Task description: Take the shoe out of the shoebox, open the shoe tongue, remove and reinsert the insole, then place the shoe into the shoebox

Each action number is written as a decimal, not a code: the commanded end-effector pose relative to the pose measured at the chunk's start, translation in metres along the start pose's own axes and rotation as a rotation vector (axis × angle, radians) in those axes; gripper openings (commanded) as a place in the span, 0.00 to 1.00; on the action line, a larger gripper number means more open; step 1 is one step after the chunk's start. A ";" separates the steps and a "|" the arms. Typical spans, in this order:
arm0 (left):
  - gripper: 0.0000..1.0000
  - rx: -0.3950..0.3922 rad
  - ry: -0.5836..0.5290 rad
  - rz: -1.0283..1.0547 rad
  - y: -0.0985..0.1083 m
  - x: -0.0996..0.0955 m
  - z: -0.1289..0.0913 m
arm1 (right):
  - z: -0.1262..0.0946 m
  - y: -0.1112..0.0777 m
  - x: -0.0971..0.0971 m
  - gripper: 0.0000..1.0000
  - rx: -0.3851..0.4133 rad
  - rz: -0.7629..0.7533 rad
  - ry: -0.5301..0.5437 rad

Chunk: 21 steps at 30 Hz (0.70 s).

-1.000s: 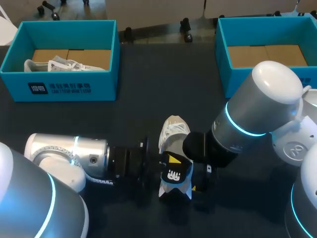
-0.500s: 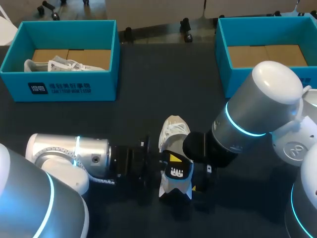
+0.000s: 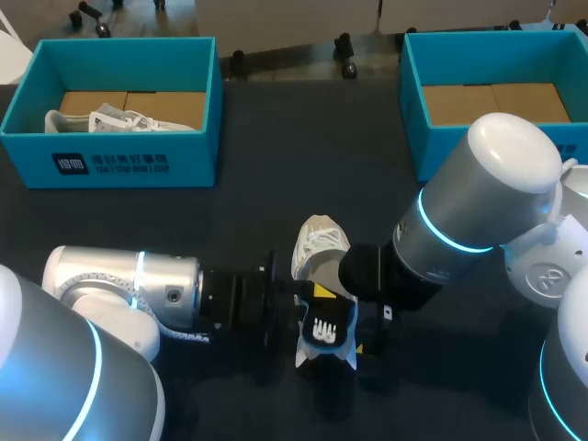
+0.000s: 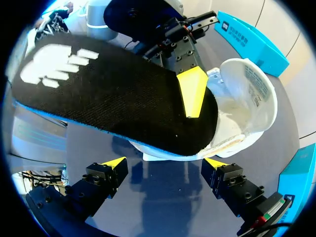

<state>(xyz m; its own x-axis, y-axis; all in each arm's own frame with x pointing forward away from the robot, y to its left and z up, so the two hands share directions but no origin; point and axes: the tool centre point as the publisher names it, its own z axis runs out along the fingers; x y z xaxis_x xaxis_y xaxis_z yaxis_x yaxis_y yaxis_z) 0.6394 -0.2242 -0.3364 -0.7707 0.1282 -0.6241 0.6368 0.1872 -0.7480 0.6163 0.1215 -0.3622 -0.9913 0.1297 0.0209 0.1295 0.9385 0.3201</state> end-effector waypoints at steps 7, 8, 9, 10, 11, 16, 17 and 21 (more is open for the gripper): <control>0.27 -0.013 0.006 0.009 -0.013 0.001 -0.005 | 0.002 0.000 0.001 1.00 -0.001 0.000 -0.002; 0.27 -0.014 0.008 0.011 -0.015 0.001 -0.005 | 0.002 0.000 0.001 1.00 -0.001 0.000 -0.002; 0.27 -0.015 0.012 0.014 -0.017 0.002 -0.005 | 0.002 0.000 0.001 1.00 -0.001 0.000 -0.002; 0.27 -0.016 0.015 0.017 -0.018 0.002 -0.006 | 0.002 0.000 0.001 1.00 -0.001 0.000 -0.002; 0.27 -0.018 0.020 0.019 -0.020 0.002 -0.006 | 0.002 0.000 0.001 1.00 -0.001 0.000 -0.002; 0.27 -0.041 0.025 0.031 -0.025 0.000 -0.006 | 0.002 0.000 0.001 1.00 -0.001 0.000 -0.002; 0.27 -0.053 0.025 0.033 -0.026 -0.001 -0.005 | 0.002 0.000 0.001 1.00 -0.001 0.000 -0.002; 0.25 -0.084 0.029 0.042 -0.029 -0.004 -0.004 | 0.002 0.000 0.001 1.00 -0.001 0.000 -0.002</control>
<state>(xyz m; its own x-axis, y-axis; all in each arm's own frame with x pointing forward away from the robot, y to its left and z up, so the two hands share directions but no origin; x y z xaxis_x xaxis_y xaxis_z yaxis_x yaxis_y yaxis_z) 0.6271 -0.2230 -0.3165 -0.7430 0.1613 -0.6496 0.6682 0.2359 -0.7056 0.6163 0.1215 -0.3623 -0.9913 0.1296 0.0209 0.1295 0.9385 0.3202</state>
